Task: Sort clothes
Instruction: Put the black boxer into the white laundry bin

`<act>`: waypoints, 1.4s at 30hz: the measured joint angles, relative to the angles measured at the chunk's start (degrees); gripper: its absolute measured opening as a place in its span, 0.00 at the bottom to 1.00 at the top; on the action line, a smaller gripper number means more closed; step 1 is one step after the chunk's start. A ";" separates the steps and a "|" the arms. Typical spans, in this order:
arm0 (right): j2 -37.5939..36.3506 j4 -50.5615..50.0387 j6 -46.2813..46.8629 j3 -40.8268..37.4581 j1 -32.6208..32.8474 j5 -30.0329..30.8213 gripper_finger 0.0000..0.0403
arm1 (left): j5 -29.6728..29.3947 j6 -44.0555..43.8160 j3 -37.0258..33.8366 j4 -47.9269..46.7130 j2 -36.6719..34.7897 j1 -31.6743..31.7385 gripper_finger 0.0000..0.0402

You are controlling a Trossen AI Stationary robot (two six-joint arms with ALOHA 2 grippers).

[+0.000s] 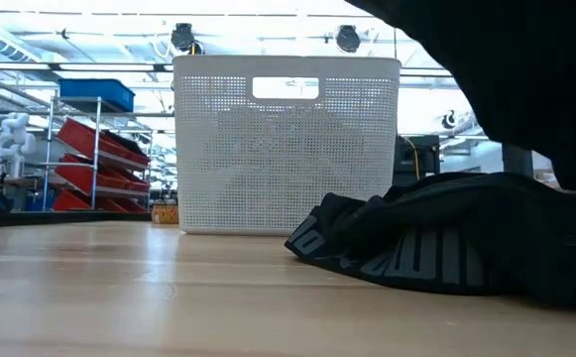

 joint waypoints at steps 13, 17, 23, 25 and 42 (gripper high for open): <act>0.00 -3.84 -0.35 3.22 0.00 0.01 0.00 | -0.32 -19.14 0.02 -12.62 1.87 -4.20 0.41; 0.00 -3.83 -0.81 3.22 0.00 0.01 0.00 | -2.17 -22.35 0.02 -12.80 3.22 -4.21 0.43; 0.00 -3.84 -1.04 3.22 0.00 0.00 0.00 | -2.19 -21.31 0.02 -11.51 4.11 -3.81 0.53; 0.00 -3.84 -1.04 3.22 0.00 0.00 0.00 | -2.21 -21.31 0.02 -10.89 4.11 -3.27 0.58; 0.02 -5.94 -1.47 3.22 0.02 0.00 0.00 | 2.60 -20.22 0.04 -3.28 5.12 1.55 0.81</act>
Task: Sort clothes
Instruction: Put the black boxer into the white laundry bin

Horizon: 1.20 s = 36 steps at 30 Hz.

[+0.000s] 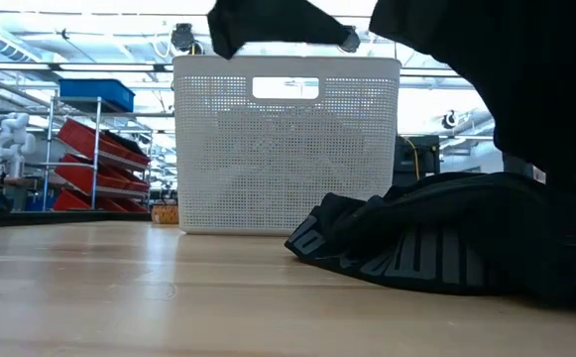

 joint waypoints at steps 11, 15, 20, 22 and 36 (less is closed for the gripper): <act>0.00 0.02 -0.22 0.00 0.00 1.38 0.00 | -0.07 3.35 0.00 3.94 3.21 2.13 0.81; 0.00 0.02 -0.22 0.00 0.00 1.40 0.00 | -0.04 3.97 0.00 7.40 3.21 2.21 0.81; 0.00 0.02 -0.30 0.00 0.00 1.56 0.00 | 0.39 5.38 0.00 7.29 3.18 2.23 0.81; 0.00 0.02 -0.40 0.00 0.00 1.71 0.00 | 0.35 5.17 0.00 7.46 3.18 2.25 0.81; 0.00 0.07 -0.42 0.00 0.00 3.02 0.00 | -0.68 4.97 0.00 9.14 3.18 4.11 0.69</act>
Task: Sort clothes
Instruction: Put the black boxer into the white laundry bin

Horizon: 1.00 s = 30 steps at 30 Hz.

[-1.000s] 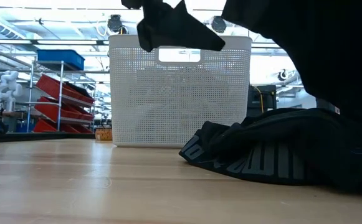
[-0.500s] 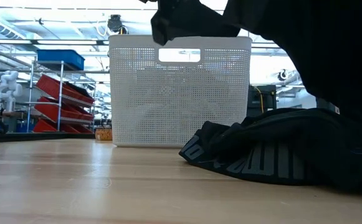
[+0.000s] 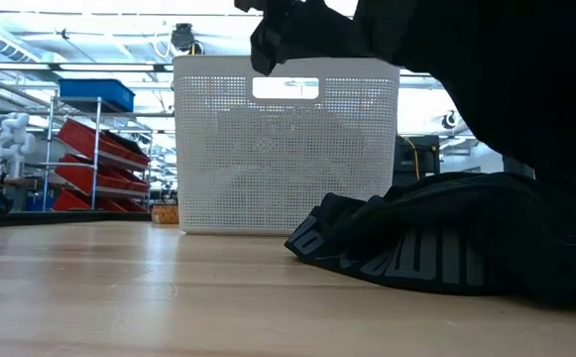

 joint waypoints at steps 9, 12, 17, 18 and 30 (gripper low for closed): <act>0.00 0.00 0.00 0.00 0.00 0.00 0.00 | 2.90 0.02 0.00 -0.06 0.00 1.55 0.23; 0.00 -0.10 -0.79 0.00 0.00 0.00 0.00 | 5.02 -0.47 0.00 -0.04 0.00 1.79 0.05; 0.04 -3.18 -1.96 -1.03 -0.01 4.36 0.00 | 9.18 -7.88 0.00 -0.20 0.00 2.31 0.03; 0.12 -4.29 -1.97 -1.48 -0.04 5.28 0.00 | 11.42 -10.46 0.00 -0.21 0.00 2.60 0.02; 3.87 -7.39 -2.24 -17.00 -3.28 8.87 0.00 | 38.99 -42.11 0.00 -0.39 -3.76 6.62 0.02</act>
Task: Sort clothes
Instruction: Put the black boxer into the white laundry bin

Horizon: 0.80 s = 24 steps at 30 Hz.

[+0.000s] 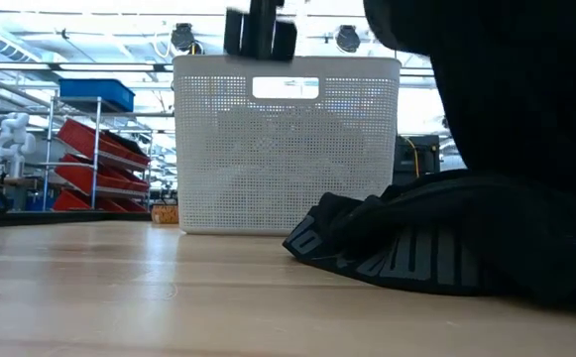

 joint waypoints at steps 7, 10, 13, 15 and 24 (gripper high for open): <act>-4.91 1.00 -1.15 -14.07 -1.47 0.17 0.00 | -2.74 -0.42 0.04 1.31 -7.57 -0.86 0.02; -9.62 5.93 -1.39 -17.03 -1.94 0.16 0.00 | -5.14 3.44 0.65 0.81 -11.31 -0.70 0.02; -14.18 10.53 -1.44 -17.34 -3.02 1.01 0.00 | -7.30 10.35 2.97 1.13 -15.40 -0.28 0.02; -17.03 13.81 -1.92 -17.04 -3.50 2.22 0.00 | -9.26 14.62 4.47 1.26 -18.00 -0.09 0.02; -20.56 41.88 -16.05 -16.18 -7.27 -1.41 0.00 | -20.68 31.25 13.05 -18.18 -26.71 0.83 0.02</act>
